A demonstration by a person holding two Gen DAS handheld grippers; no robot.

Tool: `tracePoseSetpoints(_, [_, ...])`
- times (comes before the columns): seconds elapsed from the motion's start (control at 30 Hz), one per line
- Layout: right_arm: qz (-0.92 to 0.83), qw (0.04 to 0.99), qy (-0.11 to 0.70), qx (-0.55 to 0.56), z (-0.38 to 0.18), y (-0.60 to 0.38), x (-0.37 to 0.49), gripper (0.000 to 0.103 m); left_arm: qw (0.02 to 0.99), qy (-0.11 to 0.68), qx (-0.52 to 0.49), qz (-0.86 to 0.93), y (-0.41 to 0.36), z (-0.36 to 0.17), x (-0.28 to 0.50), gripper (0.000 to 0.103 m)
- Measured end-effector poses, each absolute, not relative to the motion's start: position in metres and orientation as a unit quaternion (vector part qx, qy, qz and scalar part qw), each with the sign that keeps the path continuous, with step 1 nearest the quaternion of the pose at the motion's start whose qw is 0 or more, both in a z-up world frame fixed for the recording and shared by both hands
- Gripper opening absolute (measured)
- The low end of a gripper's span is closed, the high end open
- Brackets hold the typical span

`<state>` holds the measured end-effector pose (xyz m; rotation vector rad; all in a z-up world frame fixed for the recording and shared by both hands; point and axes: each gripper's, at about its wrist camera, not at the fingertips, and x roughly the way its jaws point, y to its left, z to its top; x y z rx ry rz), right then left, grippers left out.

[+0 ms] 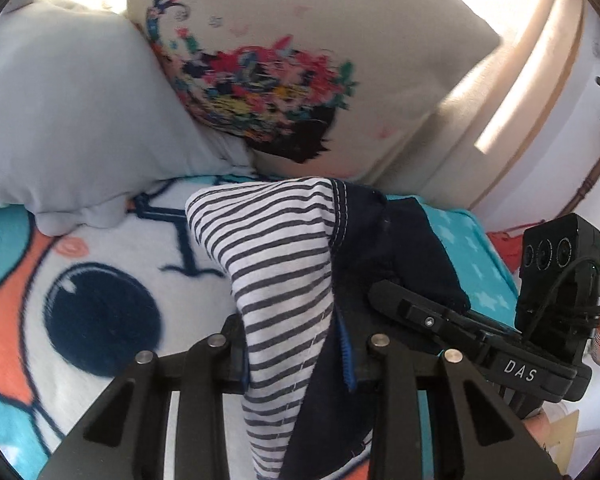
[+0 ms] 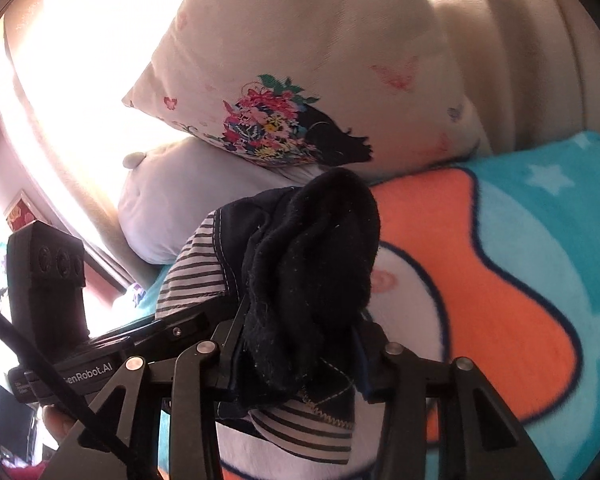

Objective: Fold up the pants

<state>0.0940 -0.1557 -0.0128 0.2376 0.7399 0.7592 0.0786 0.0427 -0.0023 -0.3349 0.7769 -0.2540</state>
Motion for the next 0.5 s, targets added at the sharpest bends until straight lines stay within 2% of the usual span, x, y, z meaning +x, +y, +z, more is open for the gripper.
tracePoseSetpoints(0.27, [0.349,0.845,0.386,0.119,-0.035,-0.130,0.129,0.045,0.883,0.417,-0.191,-0.100,0.063,-0.034,0.112,0.033])
tracePoseSetpoints(0.5, [0.334,0.838,0.409,0.139,-0.055,-0.132,0.144,0.045,0.883,0.423,-0.183,-0.087,0.063,-0.046,0.121,0.047])
